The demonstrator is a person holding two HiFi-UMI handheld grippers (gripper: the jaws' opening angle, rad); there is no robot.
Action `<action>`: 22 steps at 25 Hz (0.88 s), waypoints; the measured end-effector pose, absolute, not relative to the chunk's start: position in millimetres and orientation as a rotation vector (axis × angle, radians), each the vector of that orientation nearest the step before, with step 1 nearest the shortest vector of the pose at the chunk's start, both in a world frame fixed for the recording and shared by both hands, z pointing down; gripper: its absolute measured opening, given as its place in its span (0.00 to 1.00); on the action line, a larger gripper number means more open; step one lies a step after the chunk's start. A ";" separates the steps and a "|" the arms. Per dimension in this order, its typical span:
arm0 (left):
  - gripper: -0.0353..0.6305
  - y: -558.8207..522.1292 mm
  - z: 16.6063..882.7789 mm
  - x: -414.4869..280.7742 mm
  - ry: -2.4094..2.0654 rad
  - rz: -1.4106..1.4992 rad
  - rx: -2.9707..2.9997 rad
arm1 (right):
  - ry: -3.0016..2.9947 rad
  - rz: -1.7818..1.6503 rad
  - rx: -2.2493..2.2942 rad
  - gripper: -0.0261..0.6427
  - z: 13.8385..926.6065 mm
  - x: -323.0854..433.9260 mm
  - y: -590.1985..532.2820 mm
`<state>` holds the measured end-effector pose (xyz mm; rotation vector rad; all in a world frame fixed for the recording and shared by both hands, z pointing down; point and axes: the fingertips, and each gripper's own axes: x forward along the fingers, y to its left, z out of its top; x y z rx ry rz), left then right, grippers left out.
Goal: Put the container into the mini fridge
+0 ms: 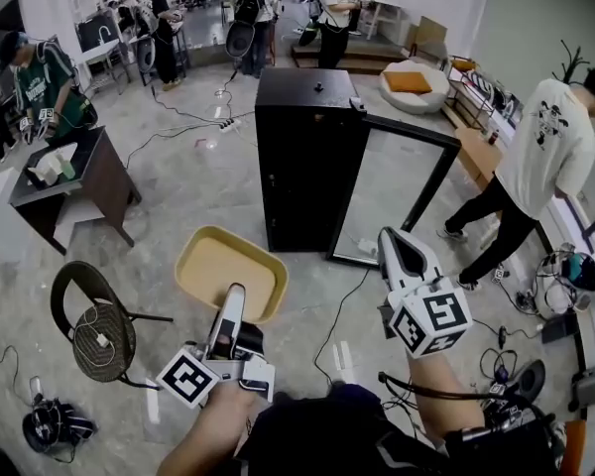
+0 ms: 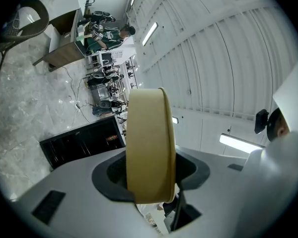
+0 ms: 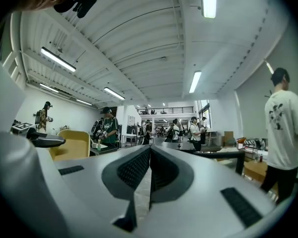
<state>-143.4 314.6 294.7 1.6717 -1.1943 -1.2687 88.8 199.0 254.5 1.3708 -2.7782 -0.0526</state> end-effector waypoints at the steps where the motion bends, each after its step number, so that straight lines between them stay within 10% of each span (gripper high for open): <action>1: 0.37 314.5 297.0 -145.9 -1.190 -1.261 1.670 | -2.772 -0.058 1.366 0.06 256.5 84.5 200.3; 22: 0.37 301.3 305.3 -177.3 -1.149 -1.265 1.680 | -2.807 -0.085 1.342 0.06 259.8 31.2 178.6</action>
